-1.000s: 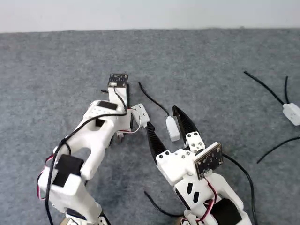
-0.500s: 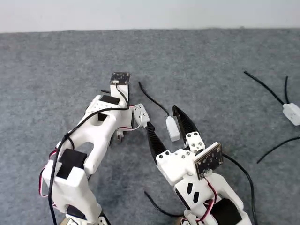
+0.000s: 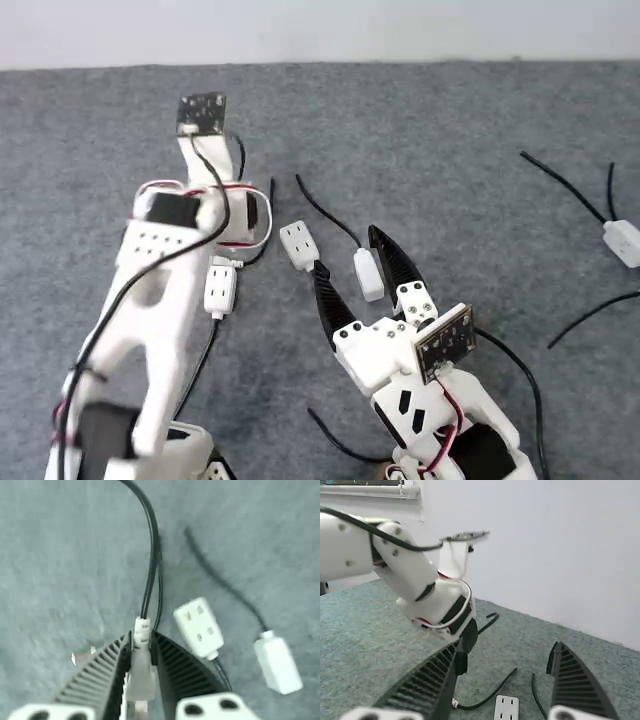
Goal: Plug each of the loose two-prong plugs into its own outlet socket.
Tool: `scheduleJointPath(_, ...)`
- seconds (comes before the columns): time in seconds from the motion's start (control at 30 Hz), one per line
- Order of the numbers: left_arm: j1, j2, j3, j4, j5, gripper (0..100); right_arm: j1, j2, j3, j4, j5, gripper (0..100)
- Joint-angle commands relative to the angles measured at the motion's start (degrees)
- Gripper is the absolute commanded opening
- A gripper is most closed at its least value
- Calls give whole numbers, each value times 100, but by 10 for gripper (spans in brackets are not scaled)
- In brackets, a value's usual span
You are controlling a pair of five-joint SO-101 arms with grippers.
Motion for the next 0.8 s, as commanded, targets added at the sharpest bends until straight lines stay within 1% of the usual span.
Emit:
scheduleJointPath(0.0,-9,-1257,-136,35,-853,9,22,22,26,-127,-53,262)
scheduleJointPath(0.07,-18,-1688,-136,62,-1407,9,13,22,70,-136,-53,262)
scheduleJointPath(0.17,0,-2303,-110,167,-2382,9,-295,22,123,-136,-9,262)
scheduleJointPath(0.2,26,-2505,-119,246,-2646,9,-444,22,176,-127,114,262)
scheduleJointPath(0.3,325,-3024,-127,510,-3130,9,-884,22,316,-136,519,262)
scheduleJointPath(0.37,668,-3323,-127,695,-3182,9,-1024,22,325,-136,571,262)
scheduleJointPath(0.5,1451,-3745,-127,721,-3165,9,-1007,-31,290,-136,571,262)
scheduleJointPath(0.63,2198,-3956,-110,431,-3042,9,-998,-40,202,-92,589,262)
scheduleJointPath(0.7,2321,-3956,-127,193,-2875,9,-840,-40,88,-22,580,263)
scheduleJointPath(0.77,2365,-3956,-110,-44,-2734,9,-488,-40,-105,127,563,263)
